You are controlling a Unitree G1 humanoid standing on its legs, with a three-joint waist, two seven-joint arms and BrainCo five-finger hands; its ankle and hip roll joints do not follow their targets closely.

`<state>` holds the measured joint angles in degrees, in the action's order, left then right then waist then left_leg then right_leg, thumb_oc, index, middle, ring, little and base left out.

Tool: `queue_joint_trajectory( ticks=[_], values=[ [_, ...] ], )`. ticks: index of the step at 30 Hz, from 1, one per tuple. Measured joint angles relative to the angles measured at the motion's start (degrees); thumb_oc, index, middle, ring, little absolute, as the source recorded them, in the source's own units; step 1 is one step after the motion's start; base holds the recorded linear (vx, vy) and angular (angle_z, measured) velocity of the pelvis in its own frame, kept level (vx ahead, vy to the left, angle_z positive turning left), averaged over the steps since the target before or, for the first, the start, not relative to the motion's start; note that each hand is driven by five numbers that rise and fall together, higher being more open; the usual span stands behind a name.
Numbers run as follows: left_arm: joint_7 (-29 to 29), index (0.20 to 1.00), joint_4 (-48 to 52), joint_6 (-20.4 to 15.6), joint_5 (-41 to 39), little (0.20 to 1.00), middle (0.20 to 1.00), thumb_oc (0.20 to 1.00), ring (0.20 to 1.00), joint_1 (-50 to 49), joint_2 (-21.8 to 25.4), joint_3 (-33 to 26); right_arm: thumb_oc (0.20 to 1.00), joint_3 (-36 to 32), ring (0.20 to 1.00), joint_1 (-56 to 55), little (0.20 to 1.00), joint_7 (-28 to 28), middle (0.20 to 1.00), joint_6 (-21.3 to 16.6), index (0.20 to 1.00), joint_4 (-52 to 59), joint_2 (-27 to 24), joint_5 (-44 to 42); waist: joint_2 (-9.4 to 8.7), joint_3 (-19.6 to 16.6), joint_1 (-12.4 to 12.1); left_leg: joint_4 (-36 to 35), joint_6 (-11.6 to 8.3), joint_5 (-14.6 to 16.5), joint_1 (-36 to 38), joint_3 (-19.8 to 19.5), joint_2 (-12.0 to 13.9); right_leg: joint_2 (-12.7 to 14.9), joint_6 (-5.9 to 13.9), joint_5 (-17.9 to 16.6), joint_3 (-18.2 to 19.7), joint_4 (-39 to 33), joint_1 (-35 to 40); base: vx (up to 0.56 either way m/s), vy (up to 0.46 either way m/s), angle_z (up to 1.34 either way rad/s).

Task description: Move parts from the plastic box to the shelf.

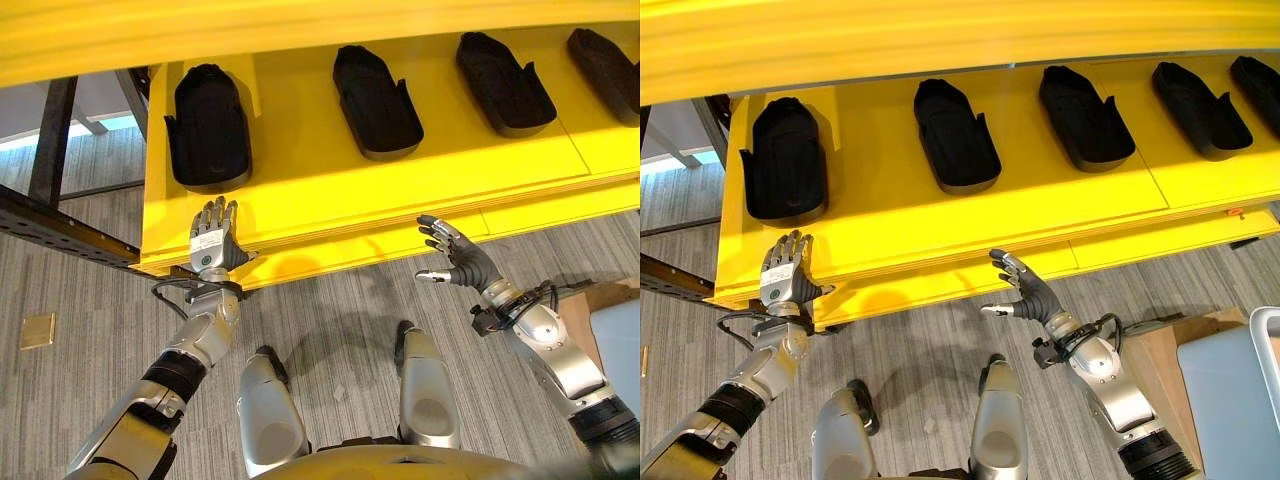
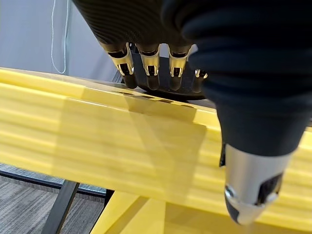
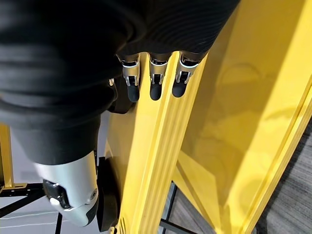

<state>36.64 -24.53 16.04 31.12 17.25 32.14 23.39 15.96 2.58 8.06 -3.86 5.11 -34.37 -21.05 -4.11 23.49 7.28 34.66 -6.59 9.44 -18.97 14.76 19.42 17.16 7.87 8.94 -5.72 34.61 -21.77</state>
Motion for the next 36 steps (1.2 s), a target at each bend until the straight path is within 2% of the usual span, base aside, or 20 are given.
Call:
queue_joint_trajectory(
  ticks=[21, 36],
  values=[
    [-0.5, 1.0, -2.8, 1.3, -0.2, 1.0, 1.0, 1.0, 1.0, 2.5, 0.1, -0.1, 1.0, 0.0, 1.0, 0.4, 1.0, 2.9, 1.0, 2.0, 1.0, 0.0, -0.3, 0.0, 0.89, -0.3, 1.4, 0.5, 0.04, 0.2, -0.1, 0.6, 0.1, -0.1, 0.04, -0.1, 1.0, 0.9, -1.1, 0.0, 0.003, -0.01],
    [-1.8, 1.0, -6.7, 2.1, -0.5, 1.0, 1.0, 1.0, 1.0, 4.0, 0.2, 0.0, 1.0, 0.0, 1.0, 2.2, 1.0, 3.0, 1.0, 3.0, 1.0, 0.0, -0.5, 0.0, 1.45, 0.0, 2.5, 0.5, -0.31, 0.4, 0.0, 0.9, 0.1, -0.1, 0.39, 0.5, 1.7, 1.7, -1.9, 0.0, 0.003, -0.01]
  ],
)
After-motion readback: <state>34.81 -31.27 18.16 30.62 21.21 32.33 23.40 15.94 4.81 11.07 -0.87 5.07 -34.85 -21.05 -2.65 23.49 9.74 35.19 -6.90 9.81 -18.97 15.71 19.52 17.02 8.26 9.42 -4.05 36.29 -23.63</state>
